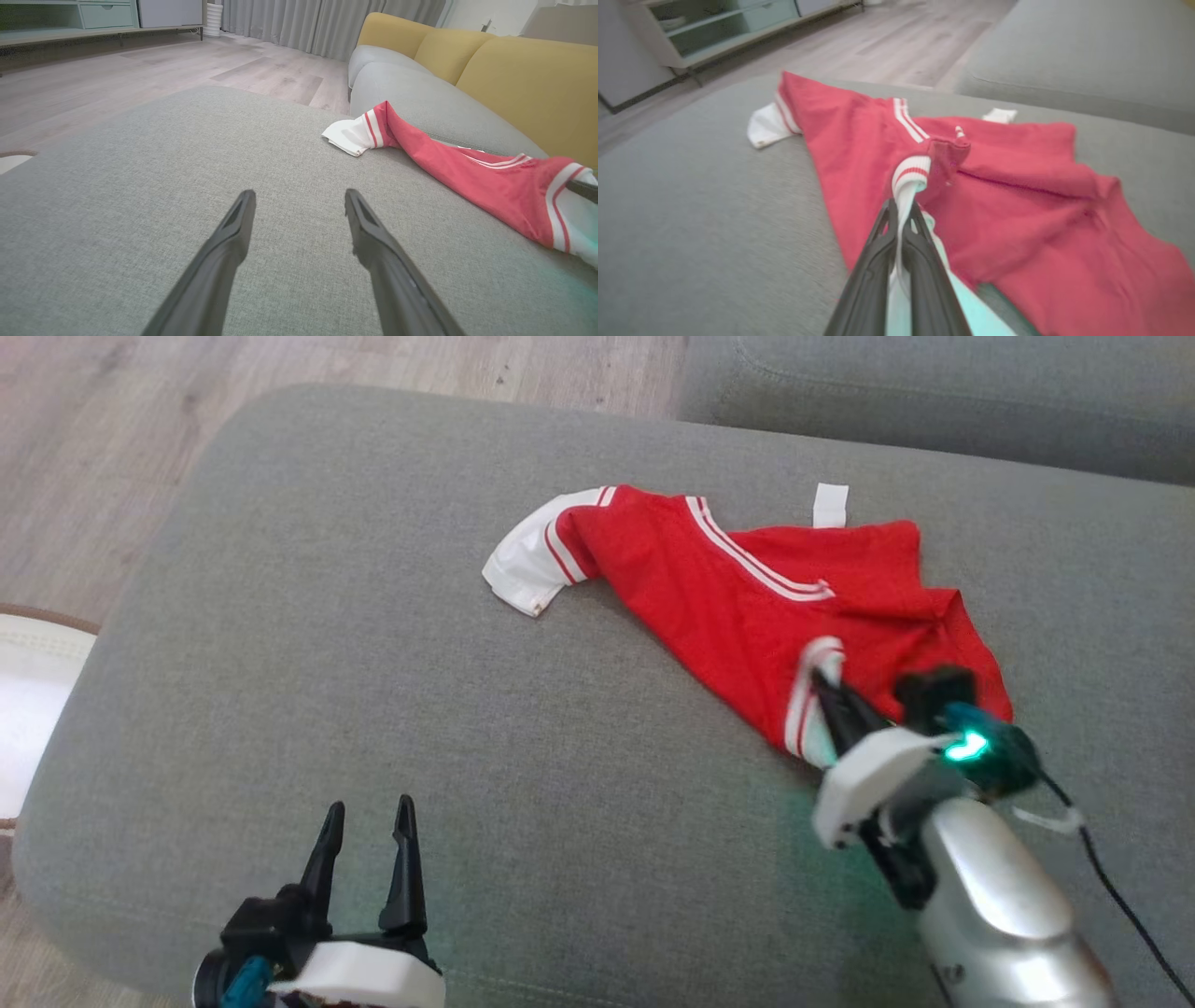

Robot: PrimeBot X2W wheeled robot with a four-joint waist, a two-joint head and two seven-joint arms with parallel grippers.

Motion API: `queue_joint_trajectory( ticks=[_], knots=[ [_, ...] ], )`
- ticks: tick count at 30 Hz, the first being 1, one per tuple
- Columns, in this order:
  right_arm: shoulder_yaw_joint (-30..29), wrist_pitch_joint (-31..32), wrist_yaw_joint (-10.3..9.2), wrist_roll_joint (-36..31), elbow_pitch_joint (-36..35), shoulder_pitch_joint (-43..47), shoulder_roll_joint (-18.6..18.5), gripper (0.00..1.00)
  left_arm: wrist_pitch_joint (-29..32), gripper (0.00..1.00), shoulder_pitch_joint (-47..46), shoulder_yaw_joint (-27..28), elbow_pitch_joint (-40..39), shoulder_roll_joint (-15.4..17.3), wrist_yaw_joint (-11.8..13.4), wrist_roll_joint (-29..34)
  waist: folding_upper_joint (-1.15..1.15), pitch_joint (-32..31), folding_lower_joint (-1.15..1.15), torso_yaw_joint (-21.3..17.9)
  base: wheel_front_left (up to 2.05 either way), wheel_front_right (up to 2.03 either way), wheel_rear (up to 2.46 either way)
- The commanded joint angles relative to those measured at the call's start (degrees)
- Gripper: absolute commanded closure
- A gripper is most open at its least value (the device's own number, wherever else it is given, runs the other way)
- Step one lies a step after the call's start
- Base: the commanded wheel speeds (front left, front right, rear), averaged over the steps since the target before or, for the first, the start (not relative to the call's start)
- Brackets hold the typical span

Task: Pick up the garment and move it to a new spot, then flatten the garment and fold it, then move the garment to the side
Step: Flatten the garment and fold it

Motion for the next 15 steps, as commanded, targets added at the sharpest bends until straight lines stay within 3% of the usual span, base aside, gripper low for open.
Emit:
queue_joint_trajectory(
  ticks=[1,8,15],
  knots=[
    [4.1,-0.8,0.37,1.6,-3.1,-3.3,1.1,1.00,-0.6,0.00,-2.3,1.8,-1.5,0.2,-0.2,0.6,0.00,-0.5,0.00,0.5,0.00,0.00,0.00],
    [19.3,0.3,0.37,12.2,-8.0,-5.9,1.2,1.00,-0.7,0.00,-2.3,2.1,-1.3,0.5,-0.3,0.7,0.00,-1.8,0.00,3.7,0.00,0.00,0.00],
    [30.9,0.1,0.37,20.8,-6.9,-9.4,1.2,1.00,-0.7,0.00,-1.8,1.8,-1.7,0.4,-0.1,0.7,0.00,-1.9,0.00,7.0,0.00,0.00,0.00]
  ],
)
